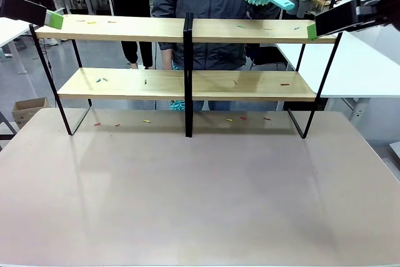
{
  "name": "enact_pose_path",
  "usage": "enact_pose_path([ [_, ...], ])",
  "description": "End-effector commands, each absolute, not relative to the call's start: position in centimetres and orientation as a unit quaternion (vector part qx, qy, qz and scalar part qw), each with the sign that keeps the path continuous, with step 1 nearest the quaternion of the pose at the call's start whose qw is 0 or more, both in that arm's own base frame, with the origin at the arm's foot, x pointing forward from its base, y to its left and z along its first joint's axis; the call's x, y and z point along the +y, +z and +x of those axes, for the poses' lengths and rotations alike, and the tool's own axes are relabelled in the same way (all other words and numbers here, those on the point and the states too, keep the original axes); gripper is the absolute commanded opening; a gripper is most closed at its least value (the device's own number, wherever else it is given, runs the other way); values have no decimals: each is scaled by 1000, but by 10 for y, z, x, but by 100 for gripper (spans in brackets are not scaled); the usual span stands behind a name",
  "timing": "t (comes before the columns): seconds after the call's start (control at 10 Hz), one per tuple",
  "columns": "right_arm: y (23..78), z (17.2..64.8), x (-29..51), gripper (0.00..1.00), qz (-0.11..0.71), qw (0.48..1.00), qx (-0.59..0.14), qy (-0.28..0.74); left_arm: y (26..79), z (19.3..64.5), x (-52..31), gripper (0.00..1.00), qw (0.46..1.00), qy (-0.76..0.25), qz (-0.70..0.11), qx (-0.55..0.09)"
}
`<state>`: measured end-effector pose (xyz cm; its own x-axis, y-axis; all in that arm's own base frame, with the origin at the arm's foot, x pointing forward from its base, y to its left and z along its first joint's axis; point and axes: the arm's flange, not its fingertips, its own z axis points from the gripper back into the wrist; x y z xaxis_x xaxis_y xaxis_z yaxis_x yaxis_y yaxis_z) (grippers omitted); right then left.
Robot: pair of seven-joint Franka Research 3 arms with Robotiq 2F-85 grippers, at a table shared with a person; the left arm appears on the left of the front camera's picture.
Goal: Clean the shelves.
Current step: Pick up the Duster when the human hands it over.
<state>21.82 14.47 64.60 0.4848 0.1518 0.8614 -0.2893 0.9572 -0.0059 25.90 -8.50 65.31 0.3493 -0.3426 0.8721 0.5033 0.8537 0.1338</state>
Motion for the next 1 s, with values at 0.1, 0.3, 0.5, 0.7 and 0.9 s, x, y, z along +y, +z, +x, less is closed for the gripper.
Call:
enact_pose_path([
  [0.1,646,218,145,100,70,859,-491,128,653,259,-85,100,817,-259,-79,-509],
  [0.3,646,218,145,100,70,859,-491,128,653,259,-85,100,817,-259,-79,-509],
  [0.5,646,218,145,100,70,859,-491,128,653,259,-85,100,817,-259,-79,-509],
  [0.7,646,218,145,100,70,859,-491,128,653,259,-85,100,817,-259,-79,-509],
  [0.9,669,253,120,100,170,886,-416,114,653,259,-85,100,817,-259,-79,-509],
])
